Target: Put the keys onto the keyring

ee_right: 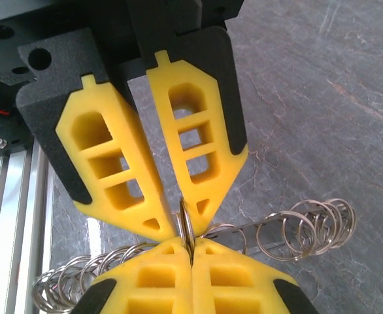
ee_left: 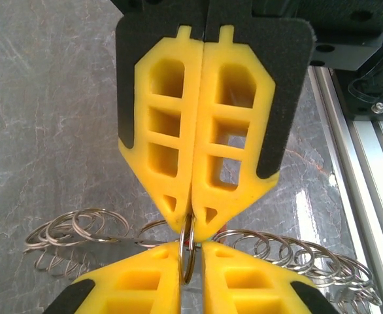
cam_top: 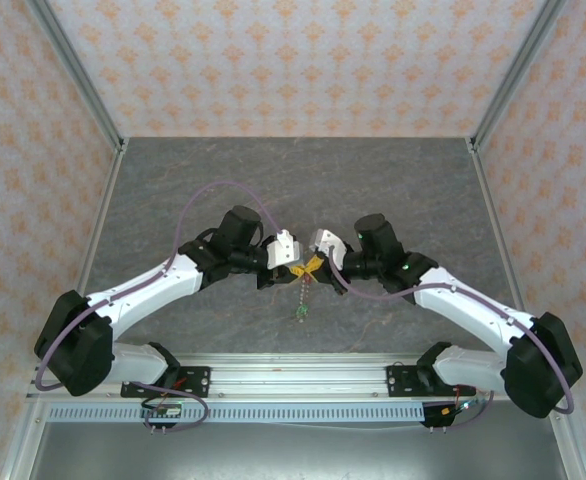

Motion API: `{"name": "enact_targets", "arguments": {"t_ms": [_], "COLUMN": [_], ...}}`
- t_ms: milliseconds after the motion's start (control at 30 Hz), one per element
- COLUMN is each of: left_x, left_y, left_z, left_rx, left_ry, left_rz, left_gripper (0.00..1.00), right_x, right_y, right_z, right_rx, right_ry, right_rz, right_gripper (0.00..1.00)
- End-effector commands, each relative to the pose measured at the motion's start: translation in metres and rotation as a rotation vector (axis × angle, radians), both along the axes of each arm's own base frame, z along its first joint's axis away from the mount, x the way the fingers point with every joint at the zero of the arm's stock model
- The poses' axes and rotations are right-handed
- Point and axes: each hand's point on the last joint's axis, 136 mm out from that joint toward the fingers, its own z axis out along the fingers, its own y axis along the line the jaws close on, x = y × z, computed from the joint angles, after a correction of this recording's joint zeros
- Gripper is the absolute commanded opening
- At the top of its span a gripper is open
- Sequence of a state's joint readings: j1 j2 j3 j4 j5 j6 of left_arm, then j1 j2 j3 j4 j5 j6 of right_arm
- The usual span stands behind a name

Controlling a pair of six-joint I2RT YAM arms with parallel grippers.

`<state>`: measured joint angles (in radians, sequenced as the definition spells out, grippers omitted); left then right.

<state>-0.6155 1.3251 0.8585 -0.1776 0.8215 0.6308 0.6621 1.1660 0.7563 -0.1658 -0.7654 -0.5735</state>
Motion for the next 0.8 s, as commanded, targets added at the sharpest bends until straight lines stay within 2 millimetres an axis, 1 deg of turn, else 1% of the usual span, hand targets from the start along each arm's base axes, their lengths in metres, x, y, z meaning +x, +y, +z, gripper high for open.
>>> {"name": "enact_targets", "arguments": {"t_ms": [0, 100, 200, 267, 333, 400, 500, 600, 767], "left_x": [0.001, 0.003, 0.003, 0.002, 0.001, 0.0, -0.003, -0.007, -0.014], "left_y": [-0.002, -0.001, -0.003, -0.005, -0.008, -0.01, -0.013, -0.015, -0.017], "left_z": [0.004, 0.003, 0.006, 0.009, 0.017, 0.023, 0.033, 0.039, 0.043], "left_rx": [0.025, 0.028, 0.0, -0.037, -0.095, -0.144, -0.204, -0.232, -0.264], "left_ry": [-0.026, -0.02, -0.015, -0.007, 0.002, 0.011, 0.021, 0.029, 0.042], "left_rz": [-0.01, 0.003, 0.015, 0.013, 0.007, 0.001, -0.024, -0.055, -0.104], "left_gripper": [0.12, 0.0, 0.0, 0.0, 0.0, 0.0, 0.0, 0.0, 0.0], "right_x": [-0.002, -0.002, 0.0, 0.002, -0.002, 0.0, -0.002, -0.003, 0.003], "right_y": [0.003, 0.004, 0.005, 0.005, 0.005, 0.004, 0.003, 0.002, -0.002], "right_z": [0.011, 0.015, 0.021, 0.022, 0.022, 0.025, 0.022, 0.017, 0.015], "right_rx": [-0.065, -0.055, -0.021, 0.011, 0.062, 0.134, 0.203, 0.215, 0.239], "right_ry": [-0.041, -0.047, -0.067, -0.068, -0.032, 0.0, 0.036, 0.043, 0.031], "right_rz": [0.028, 0.024, 0.006, -0.012, 0.003, -0.001, 0.008, 0.005, -0.029], "right_gripper": [0.0, 0.0, 0.0, 0.02, 0.05, 0.08, 0.13, 0.16, 0.15]}}
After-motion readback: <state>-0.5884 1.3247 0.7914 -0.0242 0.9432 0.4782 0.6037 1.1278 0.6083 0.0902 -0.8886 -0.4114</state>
